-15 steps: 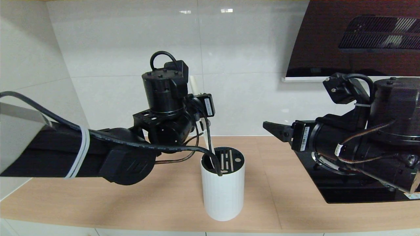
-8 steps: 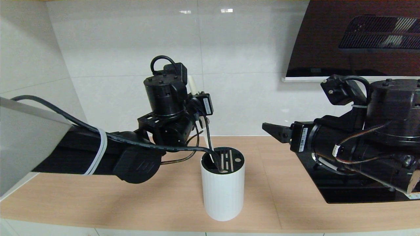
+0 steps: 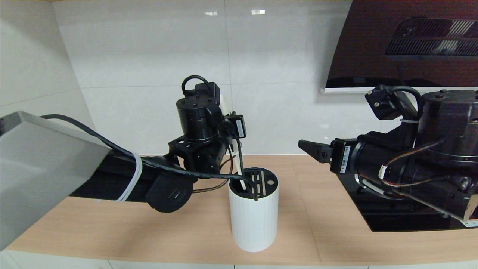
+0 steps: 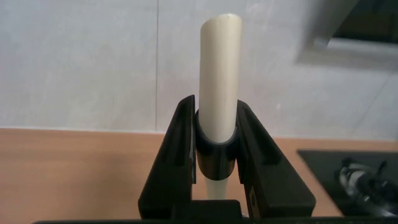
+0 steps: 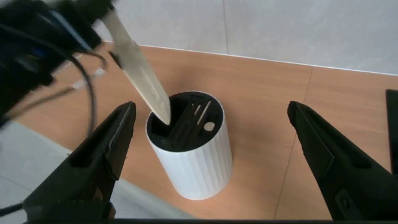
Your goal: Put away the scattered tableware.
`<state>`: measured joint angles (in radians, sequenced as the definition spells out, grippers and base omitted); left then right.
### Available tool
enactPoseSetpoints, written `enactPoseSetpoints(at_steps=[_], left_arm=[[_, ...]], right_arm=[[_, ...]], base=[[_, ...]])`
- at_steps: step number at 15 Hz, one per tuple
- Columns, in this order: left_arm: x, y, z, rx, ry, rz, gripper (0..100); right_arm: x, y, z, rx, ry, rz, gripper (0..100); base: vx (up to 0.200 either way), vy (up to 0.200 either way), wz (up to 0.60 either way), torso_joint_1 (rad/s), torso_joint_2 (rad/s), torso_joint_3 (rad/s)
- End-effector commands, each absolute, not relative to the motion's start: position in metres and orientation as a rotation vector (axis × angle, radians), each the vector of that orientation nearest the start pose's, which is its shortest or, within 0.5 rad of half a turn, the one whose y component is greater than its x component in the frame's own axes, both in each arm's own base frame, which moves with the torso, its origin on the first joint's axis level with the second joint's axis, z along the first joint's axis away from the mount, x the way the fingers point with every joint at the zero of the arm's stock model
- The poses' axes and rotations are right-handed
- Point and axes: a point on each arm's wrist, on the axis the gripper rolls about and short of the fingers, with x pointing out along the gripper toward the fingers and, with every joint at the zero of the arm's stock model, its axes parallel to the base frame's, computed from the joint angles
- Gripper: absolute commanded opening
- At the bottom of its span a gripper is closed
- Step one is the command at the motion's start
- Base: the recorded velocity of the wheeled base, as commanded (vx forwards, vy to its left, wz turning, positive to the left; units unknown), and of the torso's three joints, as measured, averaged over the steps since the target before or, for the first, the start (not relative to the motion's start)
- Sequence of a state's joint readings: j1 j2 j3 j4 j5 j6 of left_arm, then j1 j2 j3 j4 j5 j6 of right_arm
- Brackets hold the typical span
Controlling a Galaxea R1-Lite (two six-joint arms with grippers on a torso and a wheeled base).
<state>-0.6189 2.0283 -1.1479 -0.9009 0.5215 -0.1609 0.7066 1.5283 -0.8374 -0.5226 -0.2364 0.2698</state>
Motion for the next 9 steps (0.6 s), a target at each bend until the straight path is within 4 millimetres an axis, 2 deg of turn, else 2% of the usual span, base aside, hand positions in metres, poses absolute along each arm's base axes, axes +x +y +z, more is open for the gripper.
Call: enactPoseSetpoints(at_steps=[1, 5, 9], left_arm=[[0.337, -0.232, 0.164, -0.144, 0.034, -0.104, 0], [0.336, -0.248, 0.134, -0.102, 0.096, -0.095, 0], [0.325, -0.255, 0.12, -0.082, 0.13, -0.124, 0]], right_arm=[[0.209, 0.172, 0.23, 0.188, 0.212, 0.446, 100], [0.209, 0.172, 0.229, 0.187, 0.213, 0.443, 100], [0.208, 0.171, 0.231, 0.178, 0.203, 0.443, 100]], base=[[0.0, 0.0, 0.0, 0.0, 0.0, 0.0], [0.0, 0.0, 0.0, 0.0, 0.0, 0.0], [0.0, 0.0, 0.0, 0.0, 0.0, 0.0]])
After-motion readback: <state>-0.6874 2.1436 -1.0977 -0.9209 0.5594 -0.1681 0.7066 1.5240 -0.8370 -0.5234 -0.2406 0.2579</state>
